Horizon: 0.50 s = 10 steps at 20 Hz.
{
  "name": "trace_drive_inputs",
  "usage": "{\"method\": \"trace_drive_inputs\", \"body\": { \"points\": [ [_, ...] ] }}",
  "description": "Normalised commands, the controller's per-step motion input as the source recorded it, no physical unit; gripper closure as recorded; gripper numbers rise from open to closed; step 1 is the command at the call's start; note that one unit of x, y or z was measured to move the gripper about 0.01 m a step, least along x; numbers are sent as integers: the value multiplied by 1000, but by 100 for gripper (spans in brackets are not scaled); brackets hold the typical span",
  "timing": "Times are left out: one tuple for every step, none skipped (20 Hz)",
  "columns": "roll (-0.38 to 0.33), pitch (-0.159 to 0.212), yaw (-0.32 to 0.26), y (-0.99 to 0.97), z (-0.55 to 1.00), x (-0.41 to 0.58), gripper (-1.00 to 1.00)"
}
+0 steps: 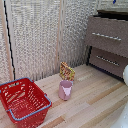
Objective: Transport the gripper mindfully toward the orange-red bowl and clasp it to elevate with ease. Ensure your robot's arm aligns efficiently with the top drawer's opening. Carefully slide the orange-red bowl into the designated spot with precision. After confirmation, withdraw the gripper gently. Close the drawer smoothly by transitioning the gripper to its handle.
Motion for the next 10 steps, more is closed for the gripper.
{"method": "trace_drive_inputs", "body": {
  "points": [
    [-211, 10, 155, 191, 0, -11, -100],
    [-209, 21, 140, 246, 0, -40, -100],
    [-215, 50, 136, 251, 0, -83, -100],
    [-220, 75, 138, 246, -3, -100, -100],
    [-212, 121, 145, 249, -49, -111, -100],
    [-220, 144, 142, 254, -69, -111, -100],
    [-220, 161, 145, 260, -94, -97, -100],
    [-225, 172, 144, 266, -114, -91, -100],
    [-235, 175, 138, 274, -140, -74, -100],
    [-255, 174, 134, 263, -166, -71, -100]
  ]
}}
